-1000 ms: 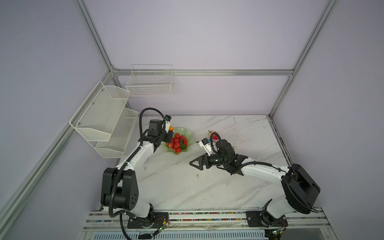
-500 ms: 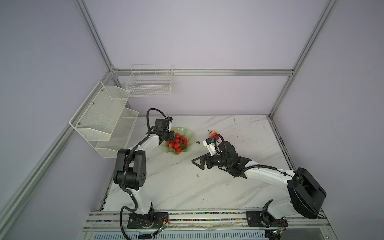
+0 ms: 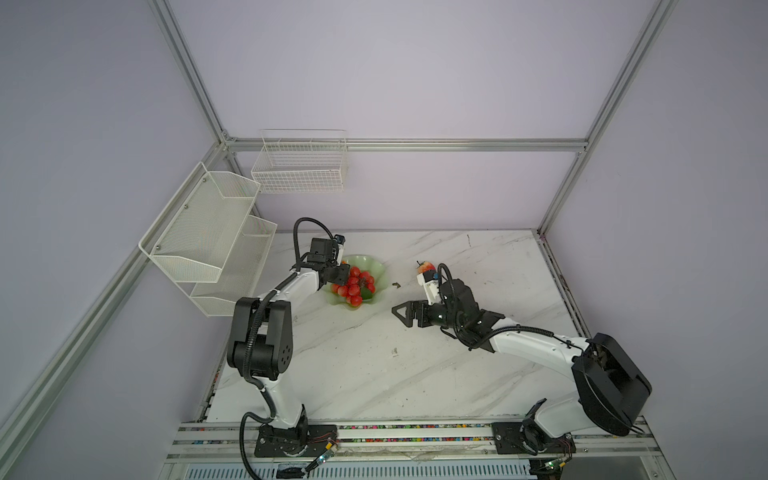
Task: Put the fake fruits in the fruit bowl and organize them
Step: 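Lift the mango into the green bowl with the left gripper and release, then grasp the yellow-red apple-like fruit with the right gripper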
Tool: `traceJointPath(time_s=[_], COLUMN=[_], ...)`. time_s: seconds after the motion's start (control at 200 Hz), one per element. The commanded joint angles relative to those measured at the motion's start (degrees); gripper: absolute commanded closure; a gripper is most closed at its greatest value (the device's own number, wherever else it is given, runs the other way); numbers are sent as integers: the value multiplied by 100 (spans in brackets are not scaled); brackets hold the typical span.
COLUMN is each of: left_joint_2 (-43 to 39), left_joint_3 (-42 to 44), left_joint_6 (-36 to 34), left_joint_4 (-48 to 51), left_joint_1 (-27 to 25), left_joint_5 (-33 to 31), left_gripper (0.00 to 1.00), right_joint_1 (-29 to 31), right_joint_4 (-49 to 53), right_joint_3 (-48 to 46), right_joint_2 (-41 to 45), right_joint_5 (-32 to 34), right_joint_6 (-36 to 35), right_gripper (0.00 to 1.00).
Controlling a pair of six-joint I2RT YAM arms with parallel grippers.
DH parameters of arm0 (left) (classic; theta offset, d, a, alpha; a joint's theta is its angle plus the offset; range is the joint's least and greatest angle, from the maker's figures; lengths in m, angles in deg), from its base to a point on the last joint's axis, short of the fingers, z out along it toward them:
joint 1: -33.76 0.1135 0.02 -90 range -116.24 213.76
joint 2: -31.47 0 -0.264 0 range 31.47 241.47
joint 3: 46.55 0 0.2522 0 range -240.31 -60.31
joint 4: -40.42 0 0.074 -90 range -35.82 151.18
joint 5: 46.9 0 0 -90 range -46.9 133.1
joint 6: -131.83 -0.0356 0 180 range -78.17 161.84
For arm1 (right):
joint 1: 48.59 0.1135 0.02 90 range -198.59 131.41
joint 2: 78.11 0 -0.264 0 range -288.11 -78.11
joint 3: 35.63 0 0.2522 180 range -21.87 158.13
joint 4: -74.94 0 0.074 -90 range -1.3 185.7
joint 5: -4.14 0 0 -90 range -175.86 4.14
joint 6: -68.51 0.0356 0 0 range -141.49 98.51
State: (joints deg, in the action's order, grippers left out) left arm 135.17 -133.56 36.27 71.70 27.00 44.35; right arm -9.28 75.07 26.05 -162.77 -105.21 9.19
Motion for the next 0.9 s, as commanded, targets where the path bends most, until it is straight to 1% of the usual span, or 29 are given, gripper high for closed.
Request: traceJointPath(time_s=[0.0,0.135,0.28,0.295,0.305,0.315,0.34,0.345,0.355,0.36,0.375,0.405,0.48,0.575,0.675,0.78,0.895], left_joint_2=[-140,-581,-1543,-1671,-1746,-1818,-1998,-2036,-2106,-2138,-2203,-2534,-3008,-3518,-4042,-4532,-4877], left_joint_3=[-265,-69,438,508,554,596,704,723,764,784,843,969,1310,1750,2188,2637,2924], left_joint_6=[68,61,61,52,35,0,-155,-177,-198,-203,-208,-213,-213,-258,-356,-655,-759], left_joint_4=[-47,-165,-283,-291,-292,-301,-310,-310,-304,-303,-294,-306,-298,-296,-270,-291,-505], left_joint_1=[35,10,-142,-176,-194,-213,-254,-263,-286,-297,-337,-422,-668,-1016,-1356,-1555,-1571], left_joint_5=[81,129,127,167,207,250,492,552,655,691,770,940,1350,1849,2285,2439,2520], left_gripper=[42,41,37,33,28,25,18,16,6,3,0,0,0,0,0,0,0], right_joint_1=[-578,-1053,-1410,-1424,-1437,-1442,-1452,-1452,-1459,-1460,-1459,-1461,-1460,-1457,-1461,-1461,-1460], right_joint_4=[584,1194,1582,1627,1657,1678,1703,1704,1705,1705,1693,1668,1730,1775,1779,1947,2022], right_joint_3=[515,1263,2004,2076,2117,2169,2259,2276,2321,2333,2394,2492,2815,3137,3356,3615,3865], right_joint_2=[-68,-585,-1454,-1542,-1612,-1667,-1809,-1844,-1896,-1922,-2005,-2157,-2519,-2865,-3099,-3354,-3641], right_joint_5=[559,1223,1413,1416,1421,1425,1426,1426,1417,1408,1366,1312,1340,1499,1487,1625,1698], right_joint_6=[-272,-750,-1181,-1231,-1262,-1296,-1387,-1405,-1459,-1481,-1555,-1690,-1846,-2077,-2364,-2560,-2667], right_gripper=[3,3,3,3,3,3,3,3,3,3,3,3,3,3,3,3,3])
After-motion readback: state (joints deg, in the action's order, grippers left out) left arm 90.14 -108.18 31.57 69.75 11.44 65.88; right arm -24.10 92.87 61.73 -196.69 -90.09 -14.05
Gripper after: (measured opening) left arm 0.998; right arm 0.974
